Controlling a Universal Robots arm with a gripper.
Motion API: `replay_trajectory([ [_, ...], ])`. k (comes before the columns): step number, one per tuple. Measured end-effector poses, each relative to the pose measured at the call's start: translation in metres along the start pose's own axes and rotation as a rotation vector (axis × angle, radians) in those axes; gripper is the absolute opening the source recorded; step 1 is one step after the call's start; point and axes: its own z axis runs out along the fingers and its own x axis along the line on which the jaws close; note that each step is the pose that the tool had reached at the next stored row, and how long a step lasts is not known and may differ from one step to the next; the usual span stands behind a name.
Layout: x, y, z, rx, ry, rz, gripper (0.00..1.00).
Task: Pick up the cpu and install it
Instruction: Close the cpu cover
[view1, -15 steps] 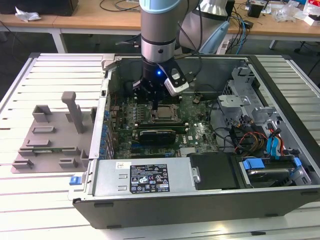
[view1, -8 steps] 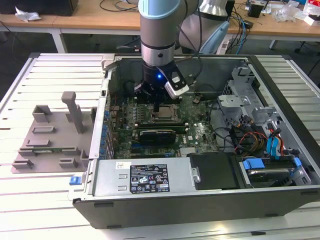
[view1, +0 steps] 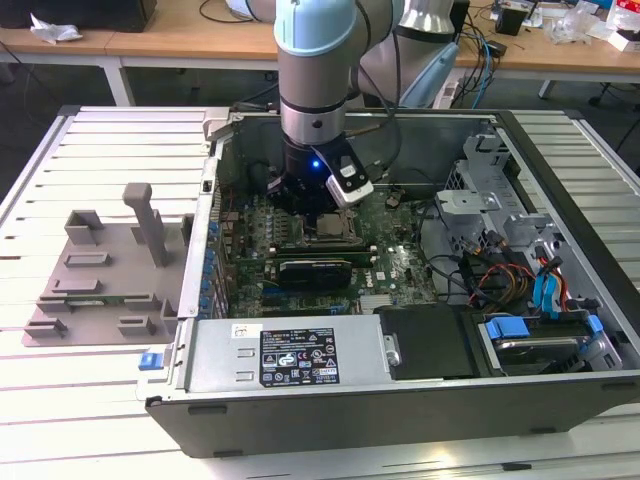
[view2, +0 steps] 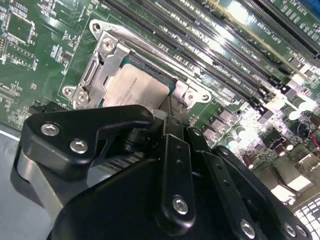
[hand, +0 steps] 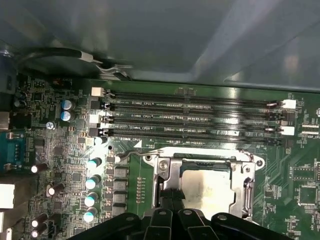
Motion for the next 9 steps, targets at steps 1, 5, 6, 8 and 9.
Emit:
replay_trajectory([
  [1,0.0001,-0.001,0.0003,-0.0001,0.0,0.001,0.11],
  [5,0.0001,-0.0022,-0.0008,-0.0007,-0.0007,0.003,0.11],
  [6,0.0,-0.0023,-0.0027,-0.0001,-0.0004,0.003,0.11],
  [8,0.0,-0.0022,-0.006,0.0,-0.0002,0.003,0.11],
  [9,-0.0001,-0.0022,-0.0092,0.0003,-0.0002,0.002,0.11],
])
